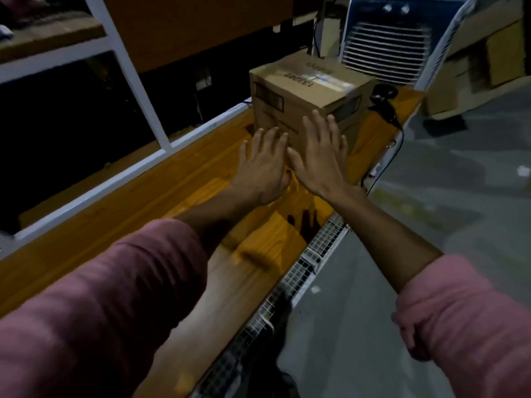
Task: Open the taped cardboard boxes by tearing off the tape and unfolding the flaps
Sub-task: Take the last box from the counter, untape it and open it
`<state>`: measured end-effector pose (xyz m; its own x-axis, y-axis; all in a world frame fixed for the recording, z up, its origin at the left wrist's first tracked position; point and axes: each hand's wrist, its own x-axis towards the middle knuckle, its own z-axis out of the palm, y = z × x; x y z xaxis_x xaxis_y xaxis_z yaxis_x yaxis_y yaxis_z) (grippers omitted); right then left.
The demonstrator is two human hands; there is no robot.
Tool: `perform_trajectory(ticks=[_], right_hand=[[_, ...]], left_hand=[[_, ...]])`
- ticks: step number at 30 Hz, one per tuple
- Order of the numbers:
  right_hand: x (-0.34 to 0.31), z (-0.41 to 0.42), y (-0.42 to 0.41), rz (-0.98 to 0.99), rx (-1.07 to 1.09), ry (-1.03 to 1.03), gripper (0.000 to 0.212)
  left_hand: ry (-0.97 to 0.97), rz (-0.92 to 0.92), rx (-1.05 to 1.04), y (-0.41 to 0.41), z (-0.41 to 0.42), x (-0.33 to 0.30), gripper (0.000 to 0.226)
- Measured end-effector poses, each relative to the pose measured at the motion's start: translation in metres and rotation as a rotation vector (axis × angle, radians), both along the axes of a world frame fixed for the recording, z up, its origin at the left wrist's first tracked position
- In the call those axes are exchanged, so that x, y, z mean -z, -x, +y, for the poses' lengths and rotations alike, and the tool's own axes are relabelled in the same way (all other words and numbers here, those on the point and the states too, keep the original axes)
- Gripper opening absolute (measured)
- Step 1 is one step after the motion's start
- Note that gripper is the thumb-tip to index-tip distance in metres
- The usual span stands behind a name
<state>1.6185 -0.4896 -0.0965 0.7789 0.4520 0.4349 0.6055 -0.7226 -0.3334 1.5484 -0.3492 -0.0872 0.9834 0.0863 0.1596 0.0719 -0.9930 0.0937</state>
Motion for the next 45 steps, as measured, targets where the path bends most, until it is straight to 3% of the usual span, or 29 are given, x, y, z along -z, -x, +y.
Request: perform_trajectory(ticks=[9,12,17,21,24,26,28,31,35,45], right_hand=[[-0.012,0.015,-0.067,-0.008,0.01,0.093,0.071],[-0.013,0.018,-0.063,-0.021,-0.014,0.051,0.061],[0.004,0.029,-0.025,-0.17,-0.115,-0.002,0.046],[0.038,0.036,0.027,-0.226,-0.266,-0.126,0.031],[0.056,0.035,0.062,-0.252,-0.252,-0.328,0.024],[0.053,0.036,0.072,-0.165,-0.191,-0.479,0.026],[0.045,0.039,0.073,-0.043,-0.156,-0.577,0.034],[0.035,0.045,0.073,0.073,-0.182,-0.524,0.05],[0.038,0.052,0.084,0.085,-0.257,-0.401,0.049],[0.042,0.085,0.175,0.05,-0.4,-0.544,0.036]], left_hand=[[-0.002,0.028,-0.034,-0.054,-0.002,-0.008,0.093],[0.032,0.011,0.007,-0.059,0.0,-0.012,0.095],[0.064,-0.115,0.029,-0.038,0.008,0.001,0.075],[-0.038,-0.277,-0.039,0.011,0.031,0.015,0.046],[-0.03,-0.445,-0.057,0.039,0.051,0.011,0.047],[-0.008,-0.553,-0.06,0.045,0.059,0.001,0.058],[-0.031,-0.412,-0.022,0.046,0.063,-0.005,0.069],[-0.063,-0.165,0.007,0.051,0.065,-0.006,0.081],[-0.053,-0.196,-0.049,0.07,0.063,-0.001,0.064],[0.069,-0.378,-0.239,0.212,0.064,0.023,0.053]])
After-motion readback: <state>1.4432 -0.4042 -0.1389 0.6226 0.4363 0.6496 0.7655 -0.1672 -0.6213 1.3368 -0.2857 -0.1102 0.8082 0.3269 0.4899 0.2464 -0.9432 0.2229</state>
